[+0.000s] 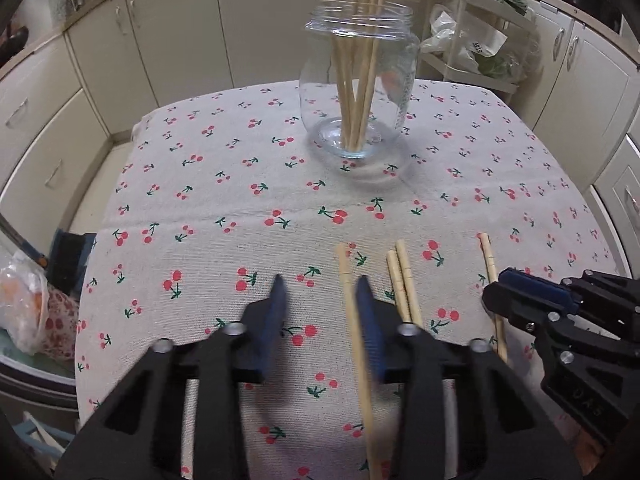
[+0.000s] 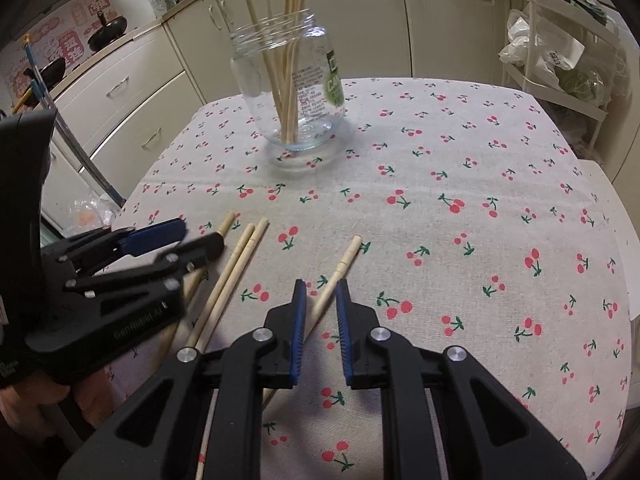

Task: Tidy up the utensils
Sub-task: 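Grasp a chopstick with the left tool while the right tool grasps another, then lift the chopstick with the left tool into the jar and open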

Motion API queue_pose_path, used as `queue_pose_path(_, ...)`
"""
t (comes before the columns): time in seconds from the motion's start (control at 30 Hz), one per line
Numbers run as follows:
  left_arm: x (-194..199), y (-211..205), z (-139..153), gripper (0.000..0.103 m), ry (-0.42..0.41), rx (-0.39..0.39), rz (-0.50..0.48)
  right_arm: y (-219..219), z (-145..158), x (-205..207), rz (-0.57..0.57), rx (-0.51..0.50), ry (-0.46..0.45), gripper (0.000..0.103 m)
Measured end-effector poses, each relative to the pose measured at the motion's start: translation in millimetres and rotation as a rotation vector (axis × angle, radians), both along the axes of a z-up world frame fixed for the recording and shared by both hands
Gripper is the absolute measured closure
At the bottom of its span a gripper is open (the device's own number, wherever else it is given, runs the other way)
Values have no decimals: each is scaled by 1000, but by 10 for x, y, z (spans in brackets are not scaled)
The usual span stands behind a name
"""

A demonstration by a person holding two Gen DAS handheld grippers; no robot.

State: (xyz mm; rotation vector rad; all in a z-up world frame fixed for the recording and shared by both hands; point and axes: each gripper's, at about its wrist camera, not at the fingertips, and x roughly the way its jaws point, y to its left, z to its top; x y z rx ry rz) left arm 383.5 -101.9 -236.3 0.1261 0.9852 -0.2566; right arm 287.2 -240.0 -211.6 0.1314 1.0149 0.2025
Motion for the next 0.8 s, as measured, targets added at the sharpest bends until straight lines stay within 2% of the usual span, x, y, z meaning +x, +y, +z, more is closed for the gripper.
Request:
queue_pose_path(0.23, 64, -64, -16, 72, -2, 20, -1, 11, -11, 83, -4, -26, 2, 88)
queue_pose_path(0.3, 77, -65, -19, 82, -4, 9, -6, 45, -12, 75, 9, -53, -6, 90)
queue_pose_path(0.33, 83, -59, -16, 96, 0, -1, -9, 64, -14, 71, 20, -65, -10, 92)
queue_pose_path(0.43, 127, 44, 10, 98, 40, -86, 4, 119, -11, 53, 50, -75, -17, 95)
queue_pose_path(0.5, 132, 116, 66, 98, 28, -135, 15, 102, -9, 52, 43, -69, -16, 97)
queue_pose_path(0.63, 118, 291, 387, 98, -83, -270, 31, -21, -19, 64, 4, -2, 2, 97)
queue_pose_path(0.8, 170, 439, 970, 98, -311, -447, 41, -35, -13, 62, -6, 12, 3, 97)
